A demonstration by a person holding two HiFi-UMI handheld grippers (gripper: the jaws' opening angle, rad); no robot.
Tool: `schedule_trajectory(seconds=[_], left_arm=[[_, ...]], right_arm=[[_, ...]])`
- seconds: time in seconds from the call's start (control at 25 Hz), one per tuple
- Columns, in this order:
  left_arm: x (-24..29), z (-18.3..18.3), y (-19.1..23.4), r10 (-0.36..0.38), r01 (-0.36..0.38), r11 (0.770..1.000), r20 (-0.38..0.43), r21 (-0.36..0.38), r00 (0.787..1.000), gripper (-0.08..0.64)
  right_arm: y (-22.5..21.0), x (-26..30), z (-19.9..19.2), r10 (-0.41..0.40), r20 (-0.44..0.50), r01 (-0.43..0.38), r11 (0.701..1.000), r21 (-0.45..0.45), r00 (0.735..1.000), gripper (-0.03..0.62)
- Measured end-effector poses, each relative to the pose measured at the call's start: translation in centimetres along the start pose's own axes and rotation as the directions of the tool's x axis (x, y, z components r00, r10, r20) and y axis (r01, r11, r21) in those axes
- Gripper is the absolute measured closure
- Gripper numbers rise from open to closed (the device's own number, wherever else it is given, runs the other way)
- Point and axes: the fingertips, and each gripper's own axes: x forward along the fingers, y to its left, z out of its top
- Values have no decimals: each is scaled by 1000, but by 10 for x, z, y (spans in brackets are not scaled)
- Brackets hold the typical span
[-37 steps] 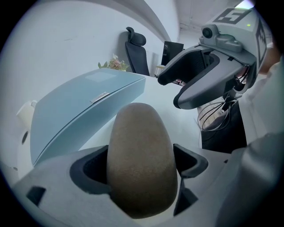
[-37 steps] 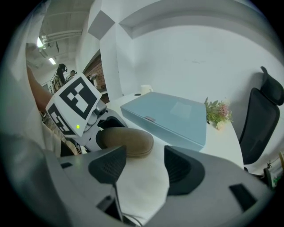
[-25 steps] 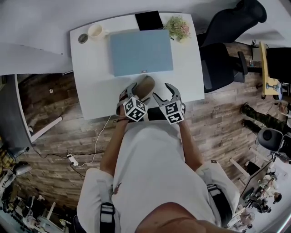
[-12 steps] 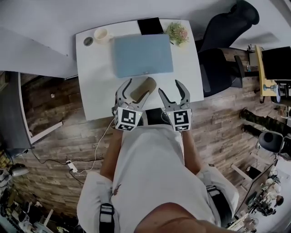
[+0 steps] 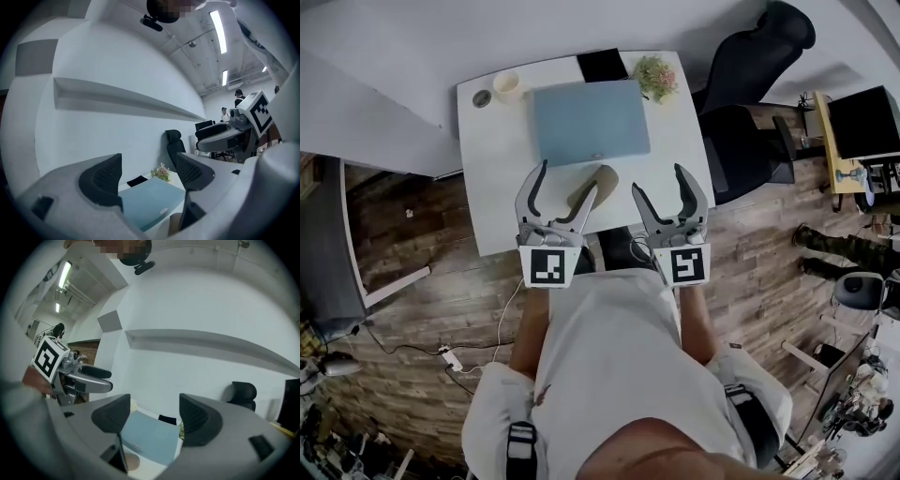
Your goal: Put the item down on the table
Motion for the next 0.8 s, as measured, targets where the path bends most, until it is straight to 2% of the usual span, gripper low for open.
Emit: schedule_trajectory(seconds=[0.12,0.24,0.36,0.48,0.68,0.8], left_arm=[[-1,5,-10,-19,19,1000,1,16,1000,207],[0,8,-17,-15,15,1000,9,0,1000,207],[2,8,-19,6,-6,1000,-9,-4,1000,207],[8,14,-20,28,-28,999,-8,37,1000,209],[29,14,-19,97,-97,995,-40,7,995,209],[46,11,-19,106,-104,994,-68,37,992,209]], right_arm=[[-2,-8,4,-9,-1,9,1000,-14,1000,281],[-7,-14,-1,-20,-23,19,1000,-8,1000,281],[-15,-15,-4,-17,-19,17,1000,-9,1000,281],[-25,-12,-3,-1,-5,1,1000,-9,1000,281],[-47,4,-4,46,3,-46,999,-4,999,281],[-62,16,-6,63,14,-63,998,-4,998,281]])
